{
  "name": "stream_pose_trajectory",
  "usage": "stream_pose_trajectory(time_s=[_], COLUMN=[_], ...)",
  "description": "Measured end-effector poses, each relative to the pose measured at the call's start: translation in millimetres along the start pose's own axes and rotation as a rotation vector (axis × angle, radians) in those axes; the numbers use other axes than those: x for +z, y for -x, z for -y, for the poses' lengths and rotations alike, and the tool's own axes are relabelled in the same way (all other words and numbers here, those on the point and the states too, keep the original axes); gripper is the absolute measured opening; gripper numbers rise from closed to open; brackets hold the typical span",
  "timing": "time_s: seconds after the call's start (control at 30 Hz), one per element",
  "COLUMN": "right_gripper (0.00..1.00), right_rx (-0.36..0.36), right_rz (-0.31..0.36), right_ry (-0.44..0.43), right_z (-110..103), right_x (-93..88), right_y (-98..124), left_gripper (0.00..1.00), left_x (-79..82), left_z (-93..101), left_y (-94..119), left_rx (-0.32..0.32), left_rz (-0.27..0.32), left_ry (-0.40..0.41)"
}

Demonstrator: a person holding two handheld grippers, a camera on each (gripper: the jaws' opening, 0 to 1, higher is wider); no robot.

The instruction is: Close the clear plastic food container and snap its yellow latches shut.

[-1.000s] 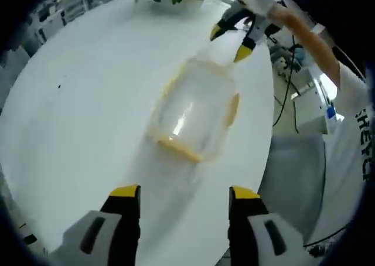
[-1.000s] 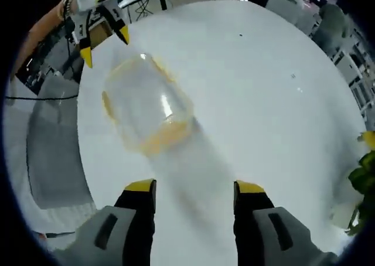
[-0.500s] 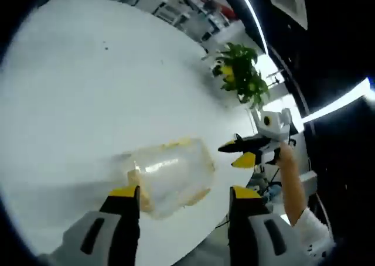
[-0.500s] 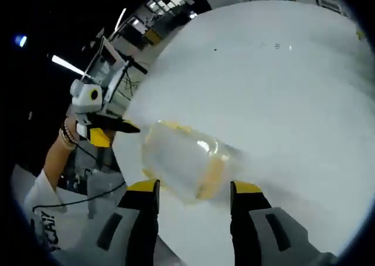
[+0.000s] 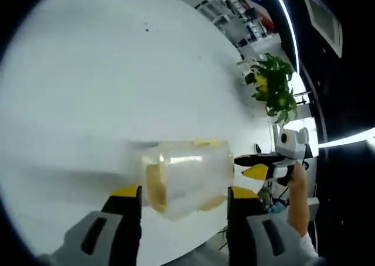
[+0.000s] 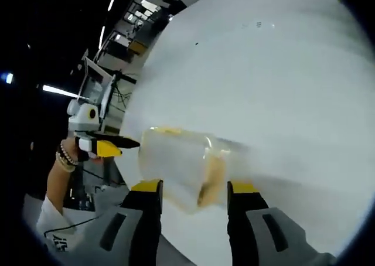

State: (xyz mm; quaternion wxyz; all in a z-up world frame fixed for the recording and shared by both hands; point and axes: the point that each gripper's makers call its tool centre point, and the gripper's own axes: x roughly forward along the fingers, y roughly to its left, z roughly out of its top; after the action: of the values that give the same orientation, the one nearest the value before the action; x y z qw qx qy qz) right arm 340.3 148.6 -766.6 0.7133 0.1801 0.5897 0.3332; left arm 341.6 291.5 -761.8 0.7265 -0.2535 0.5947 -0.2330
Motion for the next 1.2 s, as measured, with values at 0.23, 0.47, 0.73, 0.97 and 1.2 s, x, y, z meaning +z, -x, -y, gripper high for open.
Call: stream_pose_trajectory(time_s=[0.23, 0.47, 0.73, 0.97, 1.2], right_gripper=[0.31, 0.25, 0.23, 0.23, 0.22], right_rx=[-0.031, -0.081, -0.09, -0.084, -0.099], right_rz=[-0.052, -0.079, -0.08, -0.083, -0.098], right_ry=[0.052, 0.075, 0.082, 0.089, 0.105], right_z=[6.4, 14.6, 14.6, 13.7, 11.7], right_x=[0.6, -1.2, -2.9, -4.8, -6.8], right_y=[-8.1, -11.4, -11.7, -12.9, -13.5], left_gripper=[0.4, 0.35, 0.2, 0.23, 0.21], left_x=[-8.3, -9.2, -3.8, -8.3, -10.1], left_z=[0.2, -5.0, -20.9, -22.3, -21.8], left_y=[-6.6, -6.5, -8.1, -12.3, -12.0], left_rx=[0.054, 0.095, 0.178, 0.2, 0.202], left_rz=[-0.053, -0.076, -0.093, -0.111, -0.118], left_ry=[-0.073, -0.094, -0.11, -0.137, -0.15])
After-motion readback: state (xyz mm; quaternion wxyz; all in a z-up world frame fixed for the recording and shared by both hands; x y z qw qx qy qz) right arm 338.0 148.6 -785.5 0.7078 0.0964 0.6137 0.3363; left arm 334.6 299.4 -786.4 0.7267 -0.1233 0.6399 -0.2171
